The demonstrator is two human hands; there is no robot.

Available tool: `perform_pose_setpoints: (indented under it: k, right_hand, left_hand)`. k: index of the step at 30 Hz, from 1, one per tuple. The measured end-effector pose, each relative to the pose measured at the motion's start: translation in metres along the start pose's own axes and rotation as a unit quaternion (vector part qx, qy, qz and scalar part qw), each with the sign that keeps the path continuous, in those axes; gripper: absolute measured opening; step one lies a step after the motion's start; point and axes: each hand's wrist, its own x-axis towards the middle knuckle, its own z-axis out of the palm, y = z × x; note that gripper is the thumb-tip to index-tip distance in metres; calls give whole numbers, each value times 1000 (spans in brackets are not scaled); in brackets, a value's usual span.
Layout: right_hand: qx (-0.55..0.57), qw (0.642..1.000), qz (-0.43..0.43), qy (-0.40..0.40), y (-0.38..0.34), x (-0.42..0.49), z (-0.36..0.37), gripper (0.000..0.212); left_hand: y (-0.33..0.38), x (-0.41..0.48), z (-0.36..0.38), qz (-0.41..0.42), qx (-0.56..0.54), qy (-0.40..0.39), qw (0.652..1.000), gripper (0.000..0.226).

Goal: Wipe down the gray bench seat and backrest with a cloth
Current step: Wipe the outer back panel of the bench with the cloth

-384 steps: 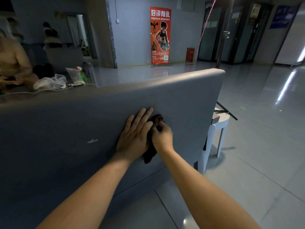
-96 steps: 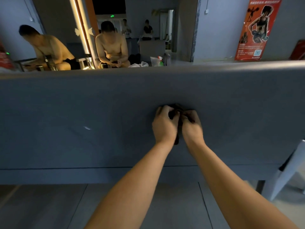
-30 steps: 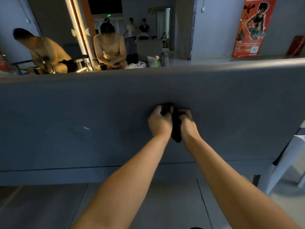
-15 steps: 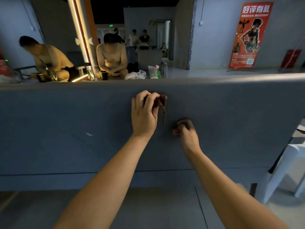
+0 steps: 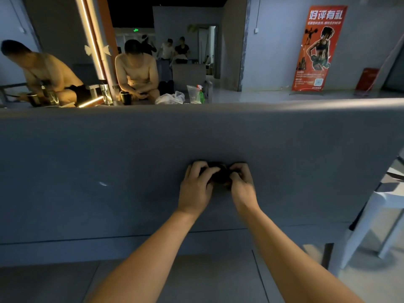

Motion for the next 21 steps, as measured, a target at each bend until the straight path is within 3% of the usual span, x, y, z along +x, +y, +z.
perform_pose_setpoints:
  k: [5, 13, 21]
  right_hand:
    - [2, 999, 1, 45, 8, -5, 0, 17]
    - [-60, 996, 14, 67, 32, -10, -4, 22]
    - [-77, 994, 33, 66, 58, -11, -5, 23]
  left_hand:
    - [15, 39, -22, 13, 9, 128, 992, 43]
    - [1, 1, 36, 11, 55, 83, 995, 28]
    - [-9, -33, 60, 24, 66, 21, 997, 31]
